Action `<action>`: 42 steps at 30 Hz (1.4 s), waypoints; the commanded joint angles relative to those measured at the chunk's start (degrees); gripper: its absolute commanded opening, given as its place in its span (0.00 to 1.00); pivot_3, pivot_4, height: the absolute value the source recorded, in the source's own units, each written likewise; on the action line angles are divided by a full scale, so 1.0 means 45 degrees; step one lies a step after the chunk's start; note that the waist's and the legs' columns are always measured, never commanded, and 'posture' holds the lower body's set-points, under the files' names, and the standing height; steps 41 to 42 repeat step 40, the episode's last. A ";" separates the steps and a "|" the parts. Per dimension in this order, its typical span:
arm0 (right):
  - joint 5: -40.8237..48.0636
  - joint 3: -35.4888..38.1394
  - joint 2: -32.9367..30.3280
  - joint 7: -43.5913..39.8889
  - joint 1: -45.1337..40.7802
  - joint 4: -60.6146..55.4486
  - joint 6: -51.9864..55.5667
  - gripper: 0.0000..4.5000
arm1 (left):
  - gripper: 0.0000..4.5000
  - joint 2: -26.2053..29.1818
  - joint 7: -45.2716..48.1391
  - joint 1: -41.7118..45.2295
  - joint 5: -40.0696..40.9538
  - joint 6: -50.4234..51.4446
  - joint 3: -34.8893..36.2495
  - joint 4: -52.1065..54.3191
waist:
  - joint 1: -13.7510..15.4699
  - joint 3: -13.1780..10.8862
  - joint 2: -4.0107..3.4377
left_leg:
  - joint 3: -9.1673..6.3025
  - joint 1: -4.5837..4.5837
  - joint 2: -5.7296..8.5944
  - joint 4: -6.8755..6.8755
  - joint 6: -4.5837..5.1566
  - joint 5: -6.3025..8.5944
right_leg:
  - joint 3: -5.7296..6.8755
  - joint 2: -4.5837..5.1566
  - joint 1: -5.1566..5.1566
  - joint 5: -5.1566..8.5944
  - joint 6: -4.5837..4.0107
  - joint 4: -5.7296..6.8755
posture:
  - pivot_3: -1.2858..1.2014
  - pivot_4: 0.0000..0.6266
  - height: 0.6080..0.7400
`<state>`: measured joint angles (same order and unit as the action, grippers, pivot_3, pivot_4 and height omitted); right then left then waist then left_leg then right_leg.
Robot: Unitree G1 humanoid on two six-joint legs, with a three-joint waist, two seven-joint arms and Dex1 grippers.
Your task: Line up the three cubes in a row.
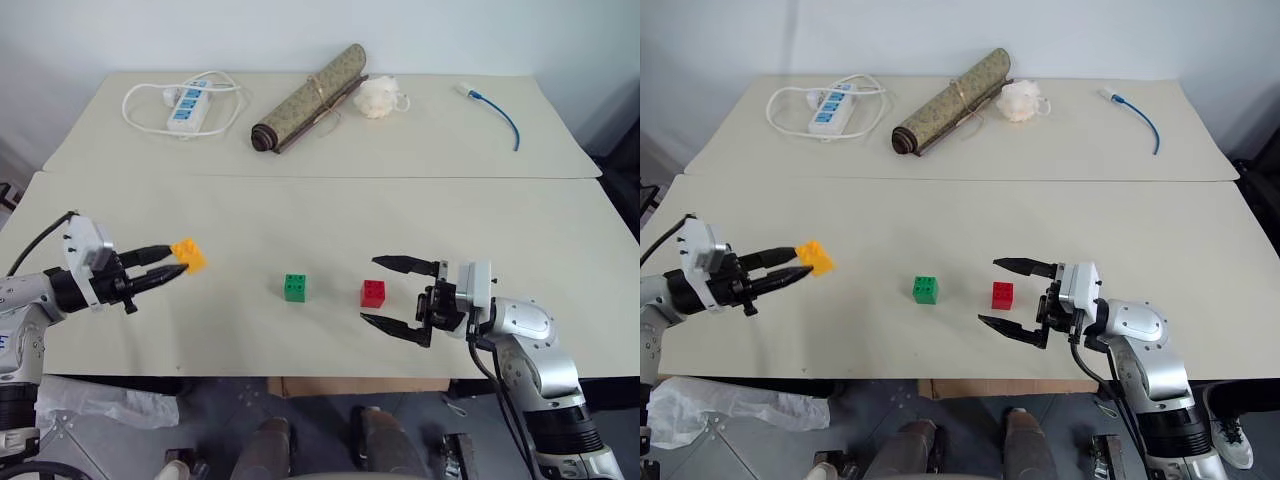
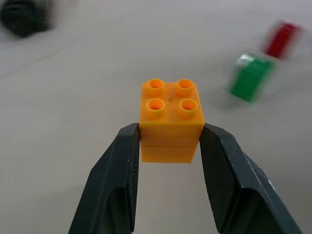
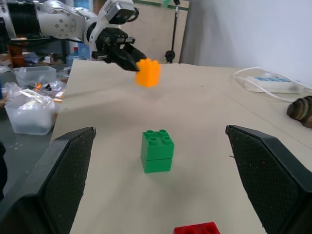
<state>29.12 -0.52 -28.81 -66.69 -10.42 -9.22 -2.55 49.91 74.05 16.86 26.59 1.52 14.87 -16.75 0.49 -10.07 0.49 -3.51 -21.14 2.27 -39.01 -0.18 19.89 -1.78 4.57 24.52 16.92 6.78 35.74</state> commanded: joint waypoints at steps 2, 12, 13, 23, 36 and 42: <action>0.0232 0.0384 -0.0226 -0.0217 0.0068 -0.0151 -0.0206 1.00 | 0.32 -0.0561 0.2094 0.2284 -0.1623 -0.3238 -0.1755 -0.2759 | 0.0087 0.0002 0.0001 | 0.0006 -0.0001 0.0009 -0.0006 0.0000 -0.0002 | 0.0038 -0.0006 0.0006 -0.0001 0.0002 0.0011 | 0.52 0.24 1.00; 0.0424 0.0687 -0.0670 -0.0236 0.0520 -0.0533 0.0062 1.00 | 0.32 -0.1687 0.3912 0.4516 -0.2586 -0.5989 -0.3689 -0.6255 | -0.0174 -0.0001 0.0008 | 0.0090 -0.0019 0.0006 -0.0021 0.0063 0.0029 | 0.0009 -0.0023 0.0042 -0.0011 0.0022 0.0046 | 0.52 0.24 1.00; 0.0429 0.0668 -0.0672 -0.0223 0.0577 -0.0604 0.0088 1.00 | 0.32 -0.1763 0.3932 0.4621 -0.2606 -0.6080 -0.3735 -0.6473 | -0.0161 -0.0002 0.0008 | 0.0094 -0.0016 0.0003 -0.0021 0.0063 0.0029 | 0.0005 -0.0025 0.0041 -0.0011 0.0023 0.0048 | 0.52 0.24 1.00; 0.0565 0.0783 -0.0902 -0.0394 0.0726 -0.0674 0.0419 1.00 | 0.68 -0.0668 0.4101 0.4706 -0.1668 -0.5110 -0.4652 -0.6385 | -0.0169 -0.0002 0.0008 | 0.0095 -0.0017 0.0005 -0.0029 0.0071 0.0025 | -0.0009 -0.0022 0.0043 -0.0015 0.0031 0.0053 | 0.52 0.24 1.00; 0.1484 0.1090 -0.2492 -0.2173 -0.1638 0.0429 0.2009 1.00 | 0.99 0.0900 -0.0228 -0.1899 0.1009 -0.0739 0.1215 0.1931 | -0.0300 -0.0006 0.0004 | 0.0097 -0.0017 -0.0018 -0.0016 0.0076 0.0034 | -0.0035 -0.0005 0.0039 -0.0012 0.0026 0.0039 | 0.52 0.24 1.00; 0.1377 0.0983 -0.2556 -0.2576 -0.1984 0.0645 0.1986 1.00 | 0.99 0.0997 -0.0379 -0.2833 0.0524 -0.0781 0.1733 0.2396 | -0.0205 -0.0006 0.0003 | 0.0085 -0.0012 -0.0023 -0.0015 0.0077 0.0038 | -0.0056 -0.0007 0.0033 -0.0009 0.0018 0.0028 | 0.52 0.24 1.00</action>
